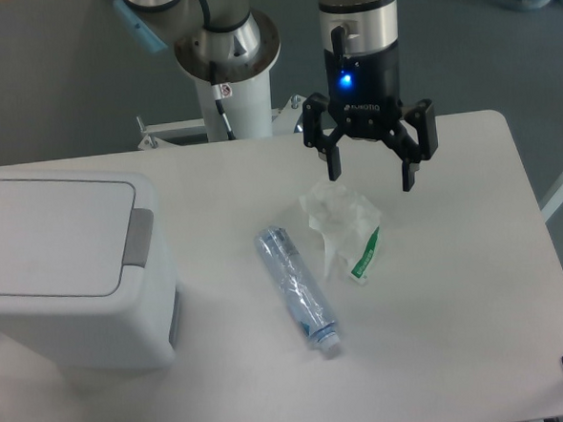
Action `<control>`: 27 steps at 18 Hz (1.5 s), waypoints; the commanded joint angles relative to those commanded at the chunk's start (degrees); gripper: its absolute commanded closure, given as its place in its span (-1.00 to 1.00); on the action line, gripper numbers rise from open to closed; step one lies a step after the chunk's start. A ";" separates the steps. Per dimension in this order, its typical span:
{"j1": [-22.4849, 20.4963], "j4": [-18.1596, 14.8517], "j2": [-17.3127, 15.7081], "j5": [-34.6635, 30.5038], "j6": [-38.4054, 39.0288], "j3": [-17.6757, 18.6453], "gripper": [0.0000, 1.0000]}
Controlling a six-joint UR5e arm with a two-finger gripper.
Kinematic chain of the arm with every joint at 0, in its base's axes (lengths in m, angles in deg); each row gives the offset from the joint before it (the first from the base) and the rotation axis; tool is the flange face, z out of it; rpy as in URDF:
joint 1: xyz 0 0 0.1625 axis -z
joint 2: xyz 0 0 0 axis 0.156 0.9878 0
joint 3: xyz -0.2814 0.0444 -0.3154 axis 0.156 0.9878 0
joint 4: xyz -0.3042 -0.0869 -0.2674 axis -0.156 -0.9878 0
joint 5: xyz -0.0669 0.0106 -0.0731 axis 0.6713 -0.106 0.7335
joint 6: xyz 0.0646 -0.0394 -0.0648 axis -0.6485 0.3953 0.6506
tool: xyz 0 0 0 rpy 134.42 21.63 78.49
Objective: Open the trash can
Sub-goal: 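Move the open gripper from above the plastic bag toward the trash can lid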
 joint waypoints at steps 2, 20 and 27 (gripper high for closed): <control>0.09 0.44 -0.88 -0.09 -0.17 1.40 -1.00; 6.41 0.35 1.13 2.19 23.62 0.79 -1.00; 8.52 0.35 1.31 9.05 39.10 0.18 -1.00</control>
